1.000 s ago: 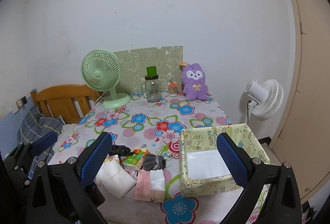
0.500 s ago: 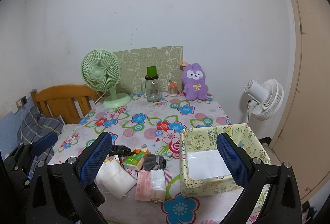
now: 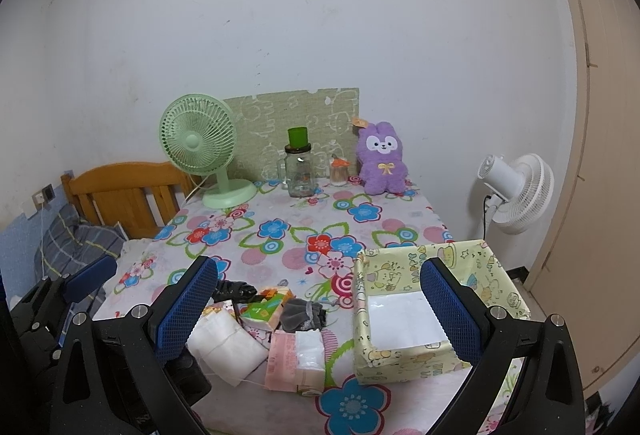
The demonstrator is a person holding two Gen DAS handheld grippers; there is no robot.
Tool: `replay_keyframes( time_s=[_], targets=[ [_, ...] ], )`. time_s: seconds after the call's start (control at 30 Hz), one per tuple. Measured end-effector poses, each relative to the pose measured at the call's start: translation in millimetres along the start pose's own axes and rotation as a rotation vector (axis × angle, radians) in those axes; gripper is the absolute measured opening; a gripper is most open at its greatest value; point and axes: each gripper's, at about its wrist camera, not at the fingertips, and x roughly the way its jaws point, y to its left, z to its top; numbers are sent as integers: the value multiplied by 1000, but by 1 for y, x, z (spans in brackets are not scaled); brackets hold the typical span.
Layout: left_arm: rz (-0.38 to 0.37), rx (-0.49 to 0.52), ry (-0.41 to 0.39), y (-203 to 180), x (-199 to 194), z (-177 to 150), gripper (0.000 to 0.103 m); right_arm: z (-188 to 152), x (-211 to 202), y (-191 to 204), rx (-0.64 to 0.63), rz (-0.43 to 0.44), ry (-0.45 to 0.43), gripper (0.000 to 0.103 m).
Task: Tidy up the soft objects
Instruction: 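Move the right tool toward the white tissue pack beside the pink packet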
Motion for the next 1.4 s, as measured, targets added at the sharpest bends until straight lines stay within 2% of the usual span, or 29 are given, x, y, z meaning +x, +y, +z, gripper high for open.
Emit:
replay_keyframes(
  time_s=[0.37, 0.67, 1.27, 1.4],
  targets=[
    [19, 8, 21, 9, 16, -17, 90, -15, 22, 11, 8, 23, 24, 102],
    [16, 5, 70, 19, 32, -33, 90, -32, 47, 18, 12, 54, 74, 100],
    [8, -30, 162, 30, 67, -69, 90, -66, 89, 29, 4, 42, 154, 96],
    [11, -35, 172, 31, 73, -75, 89, -75, 94, 27, 20, 15, 158, 91]
  ],
)
